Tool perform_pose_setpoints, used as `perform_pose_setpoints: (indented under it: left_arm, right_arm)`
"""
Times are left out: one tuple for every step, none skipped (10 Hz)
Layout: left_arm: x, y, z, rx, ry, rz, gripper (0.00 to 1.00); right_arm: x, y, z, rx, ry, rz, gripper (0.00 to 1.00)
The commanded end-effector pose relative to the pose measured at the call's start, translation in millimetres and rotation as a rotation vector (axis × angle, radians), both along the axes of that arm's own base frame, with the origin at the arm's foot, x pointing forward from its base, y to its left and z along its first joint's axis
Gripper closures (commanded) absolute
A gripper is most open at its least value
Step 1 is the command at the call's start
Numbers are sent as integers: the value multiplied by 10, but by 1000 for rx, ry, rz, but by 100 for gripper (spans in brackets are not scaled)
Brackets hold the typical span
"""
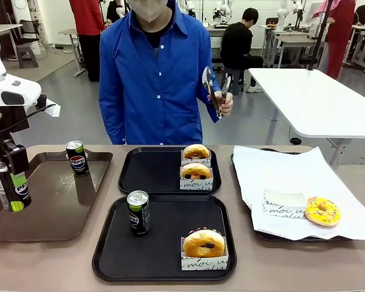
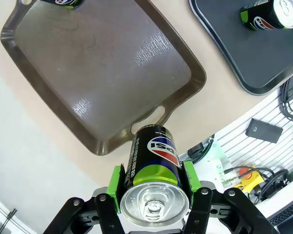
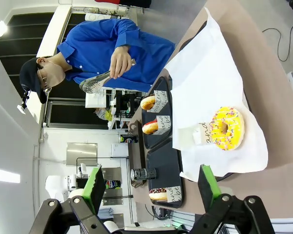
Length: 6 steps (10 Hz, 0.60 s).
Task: Set up donuts and drinks on trays.
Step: Pick up one Pepsi coke from the Handle tray and place it on the Flat Tray without a Pepsi coke.
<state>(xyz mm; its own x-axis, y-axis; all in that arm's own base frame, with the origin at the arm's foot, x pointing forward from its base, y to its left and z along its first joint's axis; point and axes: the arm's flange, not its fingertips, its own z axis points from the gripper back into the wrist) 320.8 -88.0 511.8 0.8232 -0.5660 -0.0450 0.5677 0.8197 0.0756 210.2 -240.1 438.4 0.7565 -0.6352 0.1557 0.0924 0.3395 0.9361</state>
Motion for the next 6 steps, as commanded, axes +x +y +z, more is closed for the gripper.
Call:
perform_pose_setpoints:
  left_arm:
    - [-57, -77, 60, -8, -48, 47, 42]
    - [101, -180, 188, -11, -46, 47, 42]
    - [328, -298, 325, -19, -52, 27, 42]
    - [536, -448, 415, -36, -52, 14, 42]
    - [708, -555, 457, -40, -43, 9, 42]
    - [807, -652, 445, -46, -33, 22, 42]
  right_arm:
    - [27, -10, 0, 12, -37, 0, 0]
    - [27, -10, 0, 12, -37, 0, 0]
    - [27, -10, 0, 12, -37, 0, 0]
    - [27, -10, 0, 12, -37, 0, 0]
    - [27, -10, 0, 12, -37, 0, 0]
    - [27, -10, 0, 12, -37, 0, 0]
